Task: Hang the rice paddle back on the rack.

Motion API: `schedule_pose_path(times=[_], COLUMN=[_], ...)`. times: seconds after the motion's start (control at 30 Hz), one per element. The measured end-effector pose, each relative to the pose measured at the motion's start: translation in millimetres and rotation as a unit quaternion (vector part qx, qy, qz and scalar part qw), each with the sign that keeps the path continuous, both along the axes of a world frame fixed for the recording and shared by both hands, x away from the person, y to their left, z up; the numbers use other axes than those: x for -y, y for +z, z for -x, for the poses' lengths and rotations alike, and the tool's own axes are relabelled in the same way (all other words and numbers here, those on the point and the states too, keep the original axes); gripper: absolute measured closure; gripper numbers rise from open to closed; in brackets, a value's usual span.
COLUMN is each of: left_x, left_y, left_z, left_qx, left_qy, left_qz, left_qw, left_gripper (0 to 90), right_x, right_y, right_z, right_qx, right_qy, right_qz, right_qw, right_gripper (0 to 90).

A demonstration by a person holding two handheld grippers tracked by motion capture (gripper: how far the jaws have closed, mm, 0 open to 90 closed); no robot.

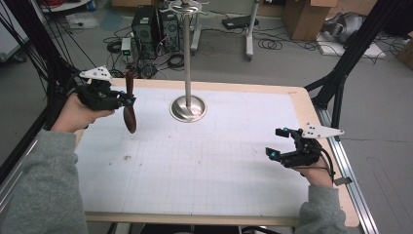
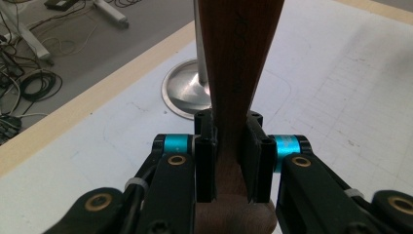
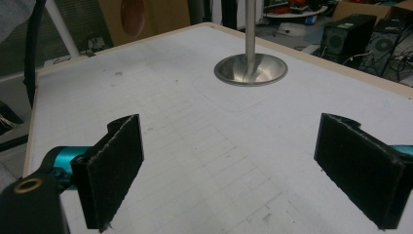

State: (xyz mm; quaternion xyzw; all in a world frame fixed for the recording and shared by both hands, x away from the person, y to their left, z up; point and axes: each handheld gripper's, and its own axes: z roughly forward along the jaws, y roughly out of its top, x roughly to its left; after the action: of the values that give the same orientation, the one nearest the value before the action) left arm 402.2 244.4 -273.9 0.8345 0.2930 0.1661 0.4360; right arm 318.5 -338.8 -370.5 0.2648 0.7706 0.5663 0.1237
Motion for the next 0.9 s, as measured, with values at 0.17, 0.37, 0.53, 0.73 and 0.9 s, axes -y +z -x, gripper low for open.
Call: schedule_pose_path(times=[0.17, 0.37, 0.53, 0.73, 0.9], left_x=[4.4, 12.2, 18.4, 21.3, 21.9], left_y=[6.4, 15.8, 22.7, 31.1, 35.3], left_z=[-4.9, -10.9, -17.6, -25.8, -32.8], left_qx=[0.002, 0.003, 0.004, 0.015, 0.013], left_qy=[-0.004, -0.008, -0.010, -0.001, -0.002], left_qz=[-0.002, 0.008, 0.007, 0.008, 0.009], left_qw=[1.0000, 0.9999, 0.9999, 0.9999, 0.9999], left_gripper=[77.3, 77.3, 77.3, 77.3, 77.4], right_x=[0.9, 2.6, 3.9, 6.4, 6.4], right_y=[0.5, 0.9, 1.0, 1.8, 2.3], right_z=[0.2, 0.5, 0.5, 0.9, 0.8], right_qx=[0.002, 0.001, 0.002, 0.002, 0.005], right_qy=[0.000, -0.001, -0.002, -0.006, -0.004], right_qz=[-0.004, -0.008, -0.008, -0.014, -0.018], right_qw=[1.0000, 1.0000, 1.0000, 0.9999, 0.9998], right_gripper=[9.6, 9.5, 9.6, 9.5, 9.6])
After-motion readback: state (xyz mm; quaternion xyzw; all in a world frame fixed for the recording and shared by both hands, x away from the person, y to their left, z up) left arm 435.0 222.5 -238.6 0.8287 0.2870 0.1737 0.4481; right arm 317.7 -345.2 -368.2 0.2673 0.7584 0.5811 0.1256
